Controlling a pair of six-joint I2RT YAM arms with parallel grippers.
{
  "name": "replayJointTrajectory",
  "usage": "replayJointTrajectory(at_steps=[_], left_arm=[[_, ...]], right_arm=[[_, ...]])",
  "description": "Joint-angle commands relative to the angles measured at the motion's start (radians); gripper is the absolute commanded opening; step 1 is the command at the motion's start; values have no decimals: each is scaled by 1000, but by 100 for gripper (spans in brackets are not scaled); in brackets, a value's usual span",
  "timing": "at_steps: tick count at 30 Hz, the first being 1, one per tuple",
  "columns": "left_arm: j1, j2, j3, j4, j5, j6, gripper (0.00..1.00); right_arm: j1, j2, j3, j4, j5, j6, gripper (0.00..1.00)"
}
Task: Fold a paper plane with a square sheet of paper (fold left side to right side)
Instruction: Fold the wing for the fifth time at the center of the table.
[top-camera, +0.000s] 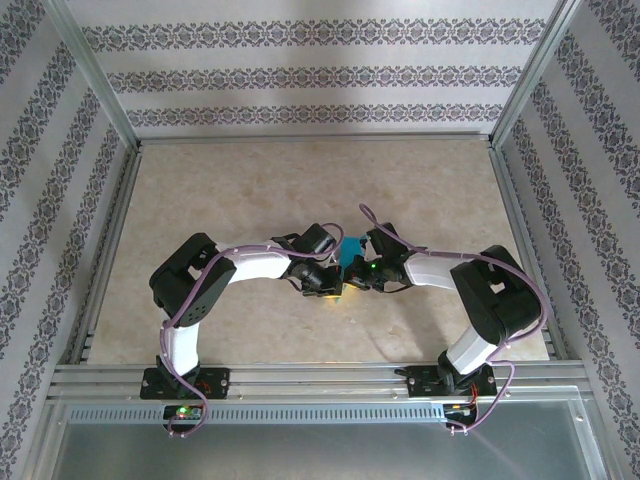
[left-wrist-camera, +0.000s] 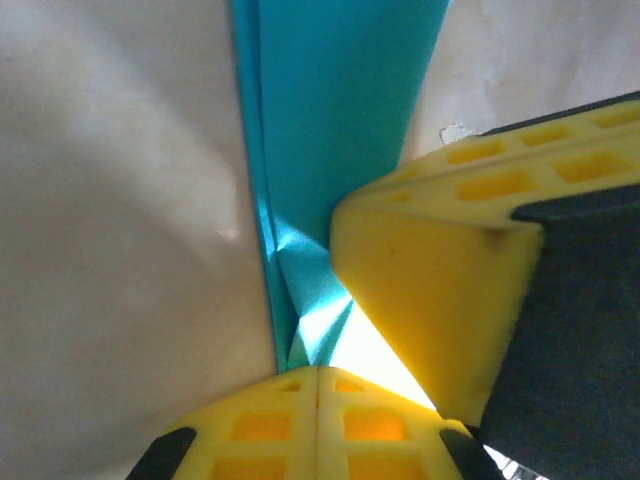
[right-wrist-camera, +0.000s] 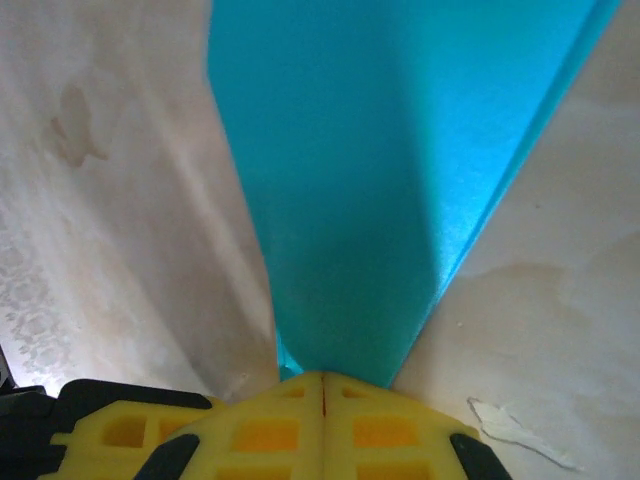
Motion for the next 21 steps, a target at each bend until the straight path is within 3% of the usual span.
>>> replayJointTrajectory(at_steps=[1, 21], left_arm=[[-12, 30, -14, -121, -70, 24, 0], [-12, 41, -15, -131, -76, 29, 0]], right_arm=[[-3, 25, 3, -22, 37, -25, 0], [-252, 90, 161, -94, -18, -180, 0]])
